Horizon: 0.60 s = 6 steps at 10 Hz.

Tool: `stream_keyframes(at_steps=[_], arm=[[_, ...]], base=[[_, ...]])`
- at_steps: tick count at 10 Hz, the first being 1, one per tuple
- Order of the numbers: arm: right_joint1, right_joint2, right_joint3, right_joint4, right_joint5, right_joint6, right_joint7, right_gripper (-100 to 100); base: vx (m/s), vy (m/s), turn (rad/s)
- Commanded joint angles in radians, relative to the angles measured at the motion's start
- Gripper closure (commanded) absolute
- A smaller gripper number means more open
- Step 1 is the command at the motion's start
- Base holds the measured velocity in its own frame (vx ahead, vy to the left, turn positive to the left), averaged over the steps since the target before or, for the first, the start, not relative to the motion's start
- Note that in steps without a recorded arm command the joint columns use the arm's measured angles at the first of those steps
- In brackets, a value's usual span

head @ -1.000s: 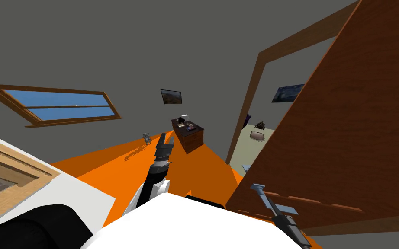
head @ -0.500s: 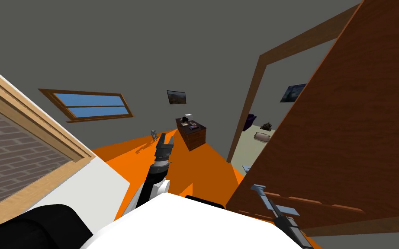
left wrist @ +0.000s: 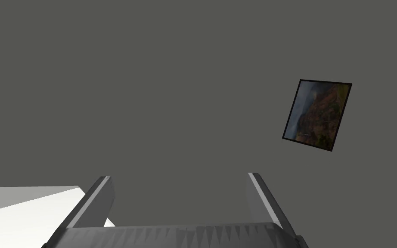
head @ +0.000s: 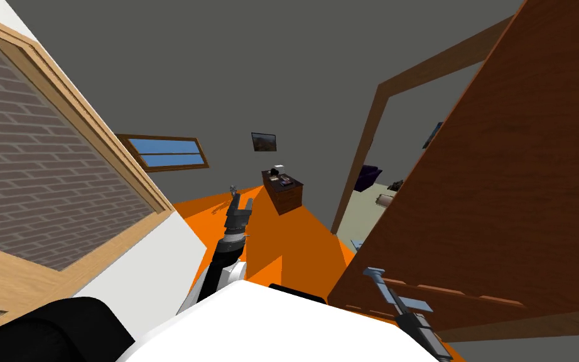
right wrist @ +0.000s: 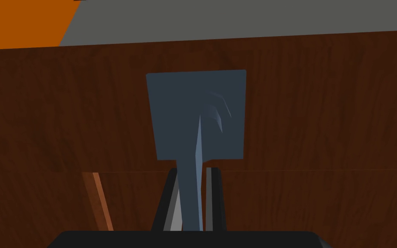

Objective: Pull the door open

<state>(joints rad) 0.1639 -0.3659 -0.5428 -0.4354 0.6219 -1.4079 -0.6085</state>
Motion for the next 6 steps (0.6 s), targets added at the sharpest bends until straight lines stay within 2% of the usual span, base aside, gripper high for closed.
stream_keyframes(at_steps=[1, 3, 6], arm=[[-0.006, -0.006, -0.009, 0.009, 0.005, -0.003, 0.0, 100], [-0.013, -0.008, -0.016, 0.017, 0.013, -0.007, 0.0, 100], [-0.022, -0.012, -0.025, 0.028, 0.024, -0.011, 0.0, 100]], base=[[-0.192, -0.075, 0.177], [-0.227, -0.077, 0.147], [-0.205, -0.043, 0.121]])
